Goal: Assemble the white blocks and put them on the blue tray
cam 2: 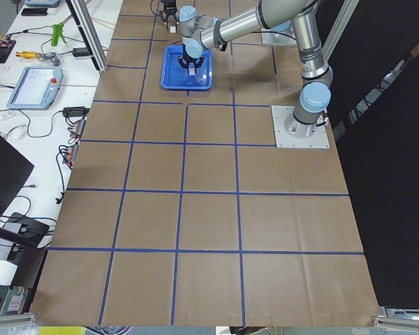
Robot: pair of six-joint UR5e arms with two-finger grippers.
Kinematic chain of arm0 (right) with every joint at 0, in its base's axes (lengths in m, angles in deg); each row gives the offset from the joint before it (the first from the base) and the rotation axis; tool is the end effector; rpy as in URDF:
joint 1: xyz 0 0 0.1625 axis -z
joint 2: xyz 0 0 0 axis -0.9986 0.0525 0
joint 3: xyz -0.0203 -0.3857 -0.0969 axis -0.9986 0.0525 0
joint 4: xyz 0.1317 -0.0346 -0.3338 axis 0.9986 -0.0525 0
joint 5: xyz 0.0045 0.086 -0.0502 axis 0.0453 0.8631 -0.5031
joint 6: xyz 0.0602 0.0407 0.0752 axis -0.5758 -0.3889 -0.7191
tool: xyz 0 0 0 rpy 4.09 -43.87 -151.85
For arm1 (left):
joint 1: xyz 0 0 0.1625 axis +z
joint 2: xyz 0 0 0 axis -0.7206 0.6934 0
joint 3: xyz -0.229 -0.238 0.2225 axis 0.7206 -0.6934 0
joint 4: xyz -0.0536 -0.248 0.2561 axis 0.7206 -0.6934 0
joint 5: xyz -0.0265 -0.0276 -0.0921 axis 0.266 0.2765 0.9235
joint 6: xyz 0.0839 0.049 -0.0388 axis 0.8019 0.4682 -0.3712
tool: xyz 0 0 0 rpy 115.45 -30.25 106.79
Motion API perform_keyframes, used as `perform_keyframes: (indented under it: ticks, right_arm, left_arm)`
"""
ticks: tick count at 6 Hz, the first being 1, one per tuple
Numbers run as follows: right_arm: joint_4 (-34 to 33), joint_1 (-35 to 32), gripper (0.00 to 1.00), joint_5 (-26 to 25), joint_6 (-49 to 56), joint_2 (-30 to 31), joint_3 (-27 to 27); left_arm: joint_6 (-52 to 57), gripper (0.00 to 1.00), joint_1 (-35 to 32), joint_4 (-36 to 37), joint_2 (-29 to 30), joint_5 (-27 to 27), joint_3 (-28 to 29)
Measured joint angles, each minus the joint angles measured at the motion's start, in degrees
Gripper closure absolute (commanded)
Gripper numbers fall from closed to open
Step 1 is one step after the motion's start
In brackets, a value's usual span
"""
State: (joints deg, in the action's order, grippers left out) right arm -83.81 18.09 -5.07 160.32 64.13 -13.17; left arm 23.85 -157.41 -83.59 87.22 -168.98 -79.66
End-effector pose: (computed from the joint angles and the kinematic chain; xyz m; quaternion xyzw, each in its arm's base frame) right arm -0.0467 -0.6303 0.1645 -0.6985 0.6603 -0.1856 0.2041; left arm -0.3247 -0.4837 0.1932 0.6694 0.7418 0.0359 0.0205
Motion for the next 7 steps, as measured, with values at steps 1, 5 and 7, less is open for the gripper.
perform_keyframes:
  ticks: [1, 5, 7]
  right_arm:
    - [-0.64, 0.0, 0.66, 0.0, 0.37, 0.03, 0.07]
    - [-1.25, -0.09, 0.66, -0.07, -0.83, 3.14, 0.42]
    - [-0.49, -0.38, 0.66, -0.16, -4.56, 9.04, -1.72]
  left_arm:
    - [-0.11, 0.24, -0.07, 0.14, 0.06, 0.15, -0.03]
    - [-3.45, 0.01, -0.08, -0.22, -0.36, 1.44, 0.4]
    - [-9.9, 0.01, 1.4, -4.45, -5.37, 1.08, 1.4]
